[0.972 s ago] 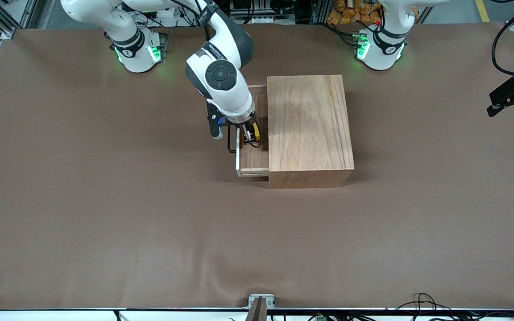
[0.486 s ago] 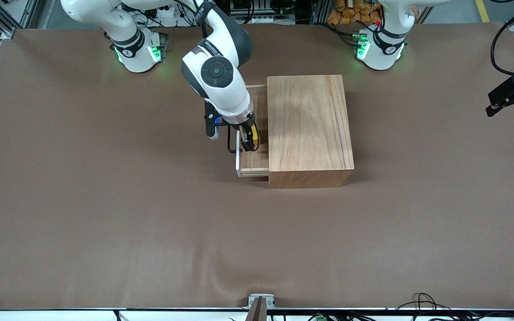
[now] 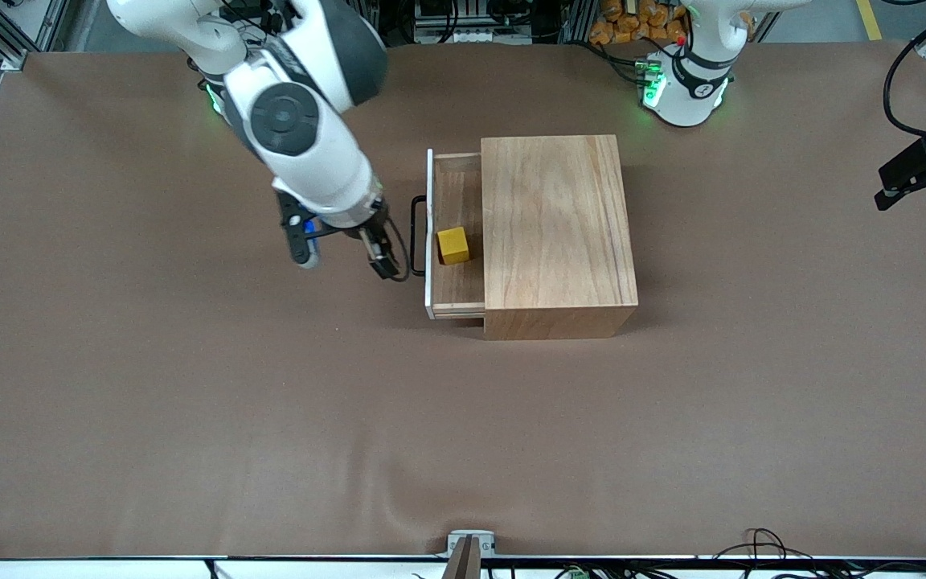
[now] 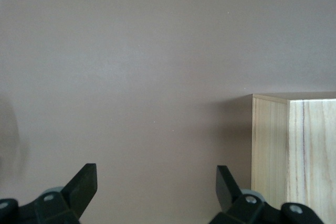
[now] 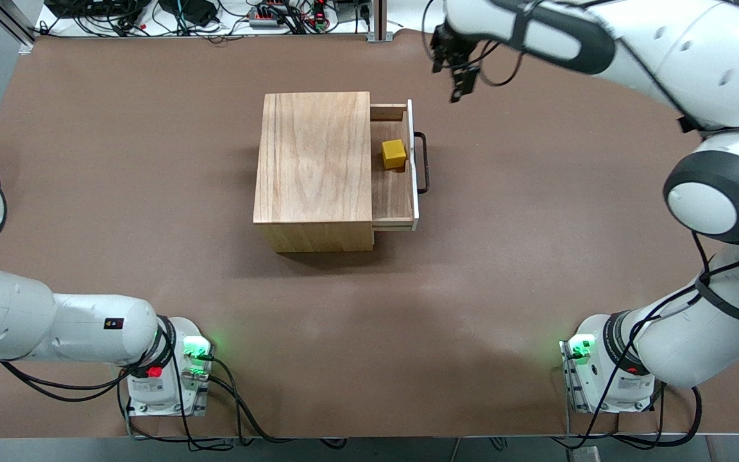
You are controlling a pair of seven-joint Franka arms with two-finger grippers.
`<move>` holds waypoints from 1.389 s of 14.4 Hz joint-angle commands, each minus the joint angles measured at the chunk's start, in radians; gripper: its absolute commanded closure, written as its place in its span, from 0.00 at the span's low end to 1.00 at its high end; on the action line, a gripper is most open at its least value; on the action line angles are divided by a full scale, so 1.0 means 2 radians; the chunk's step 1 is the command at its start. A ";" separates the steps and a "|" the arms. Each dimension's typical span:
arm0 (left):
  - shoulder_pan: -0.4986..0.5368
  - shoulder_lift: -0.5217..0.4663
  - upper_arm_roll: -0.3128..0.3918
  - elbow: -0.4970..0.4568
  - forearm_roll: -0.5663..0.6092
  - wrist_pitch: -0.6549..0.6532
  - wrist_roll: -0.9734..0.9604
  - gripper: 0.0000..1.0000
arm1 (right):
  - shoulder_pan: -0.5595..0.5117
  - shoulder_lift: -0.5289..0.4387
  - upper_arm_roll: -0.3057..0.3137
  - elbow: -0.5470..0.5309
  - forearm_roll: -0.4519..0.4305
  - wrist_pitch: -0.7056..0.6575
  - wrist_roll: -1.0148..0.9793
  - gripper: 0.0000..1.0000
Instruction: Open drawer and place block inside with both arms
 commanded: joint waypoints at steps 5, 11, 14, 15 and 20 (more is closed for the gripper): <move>0.007 0.001 -0.011 0.007 -0.011 -0.007 0.003 0.00 | -0.138 -0.067 0.008 -0.010 0.003 -0.142 -0.334 0.00; 0.011 0.001 -0.016 0.008 -0.019 -0.041 0.003 0.00 | -0.234 -0.100 0.007 -0.020 -0.001 -0.185 -0.539 0.00; 0.011 0.001 -0.017 0.008 -0.012 -0.041 0.002 0.00 | -0.246 -0.116 0.007 -0.020 -0.028 -0.184 -0.637 0.00; 0.011 0.001 -0.017 0.008 -0.012 -0.041 0.002 0.00 | -0.244 -0.120 0.008 -0.018 -0.057 -0.183 -0.676 0.00; 0.011 0.001 -0.017 0.008 -0.012 -0.041 0.002 0.00 | -0.263 -0.139 0.006 -0.012 -0.075 -0.192 -0.810 0.00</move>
